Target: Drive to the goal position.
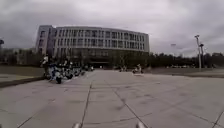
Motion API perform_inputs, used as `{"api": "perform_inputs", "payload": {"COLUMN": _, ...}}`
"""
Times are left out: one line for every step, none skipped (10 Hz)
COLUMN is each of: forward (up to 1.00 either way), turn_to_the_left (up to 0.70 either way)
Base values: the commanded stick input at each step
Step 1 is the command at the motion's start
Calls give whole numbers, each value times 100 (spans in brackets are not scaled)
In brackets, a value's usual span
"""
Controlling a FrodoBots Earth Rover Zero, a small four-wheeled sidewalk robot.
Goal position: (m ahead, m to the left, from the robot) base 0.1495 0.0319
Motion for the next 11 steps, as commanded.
{"api": "perform_inputs", "payload": {"forward": 45, "turn_to_the_left": 0}}
{"api": "perform_inputs", "payload": {"forward": 45, "turn_to_the_left": 0}}
{"api": "perform_inputs", "payload": {"forward": 45, "turn_to_the_left": 0}}
{"api": "perform_inputs", "payload": {"forward": 45, "turn_to_the_left": 0}}
{"api": "perform_inputs", "payload": {"forward": 45, "turn_to_the_left": 0}}
{"api": "perform_inputs", "payload": {"forward": 45, "turn_to_the_left": 0}}
{"api": "perform_inputs", "payload": {"forward": 45, "turn_to_the_left": 0}}
{"api": "perform_inputs", "payload": {"forward": 45, "turn_to_the_left": 0}}
{"api": "perform_inputs", "payload": {"forward": 45, "turn_to_the_left": 0}}
{"api": "perform_inputs", "payload": {"forward": 45, "turn_to_the_left": 0}}
{"api": "perform_inputs", "payload": {"forward": 45, "turn_to_the_left": 0}}
